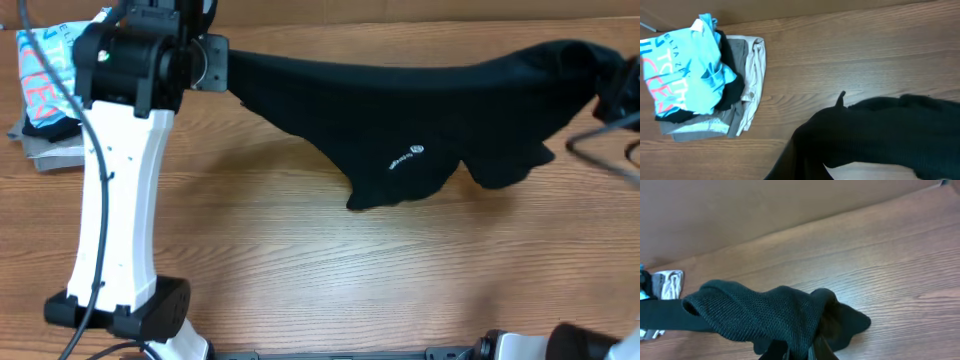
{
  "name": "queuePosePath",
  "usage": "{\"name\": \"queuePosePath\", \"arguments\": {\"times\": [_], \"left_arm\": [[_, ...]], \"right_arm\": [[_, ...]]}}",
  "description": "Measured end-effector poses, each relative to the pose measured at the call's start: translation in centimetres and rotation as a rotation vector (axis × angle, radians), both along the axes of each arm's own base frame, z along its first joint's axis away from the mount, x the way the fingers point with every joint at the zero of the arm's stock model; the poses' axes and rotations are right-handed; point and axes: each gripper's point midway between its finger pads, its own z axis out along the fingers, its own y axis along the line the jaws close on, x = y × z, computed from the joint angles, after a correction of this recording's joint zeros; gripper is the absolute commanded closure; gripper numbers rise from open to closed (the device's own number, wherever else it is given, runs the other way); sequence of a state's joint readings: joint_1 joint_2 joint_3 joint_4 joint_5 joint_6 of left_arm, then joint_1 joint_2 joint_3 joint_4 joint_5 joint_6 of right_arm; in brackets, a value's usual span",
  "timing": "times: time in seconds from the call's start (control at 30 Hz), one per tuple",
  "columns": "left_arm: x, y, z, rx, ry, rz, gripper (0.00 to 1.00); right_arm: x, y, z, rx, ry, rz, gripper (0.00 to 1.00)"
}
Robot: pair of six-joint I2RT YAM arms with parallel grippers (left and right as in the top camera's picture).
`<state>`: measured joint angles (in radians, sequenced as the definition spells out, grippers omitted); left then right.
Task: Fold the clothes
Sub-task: 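Lift the black garment with both grippers and stretch it apart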
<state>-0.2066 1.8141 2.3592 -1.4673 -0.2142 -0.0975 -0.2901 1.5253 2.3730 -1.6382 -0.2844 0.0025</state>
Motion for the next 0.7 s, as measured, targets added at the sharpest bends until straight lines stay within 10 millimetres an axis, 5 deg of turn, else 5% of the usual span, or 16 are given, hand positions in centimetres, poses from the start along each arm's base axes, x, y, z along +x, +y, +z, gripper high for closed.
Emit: {"name": "queuePosePath", "arguments": {"times": [0.17, 0.33, 0.57, 0.7], "left_arm": [[-1.1, 0.2, 0.8, -0.002, -0.009, 0.000, 0.96], [-0.4, 0.1, 1.0, -0.007, -0.027, -0.001, 0.96], [6.8, -1.5, 1.5, -0.046, -0.206, -0.002, 0.96], [10.5, -2.2, 2.9, -0.072, -0.338, -0.001, 0.96]], "right_arm": [[-1.6, 0.5, 0.9, -0.006, -0.022, 0.000, 0.96], [0.6, -0.1, -0.3, -0.002, 0.009, 0.007, 0.96], [10.6, -0.7, -0.8, -0.043, -0.109, 0.068, 0.96], [14.4, -0.7, -1.2, -0.051, -0.161, 0.083, 0.96]]}}
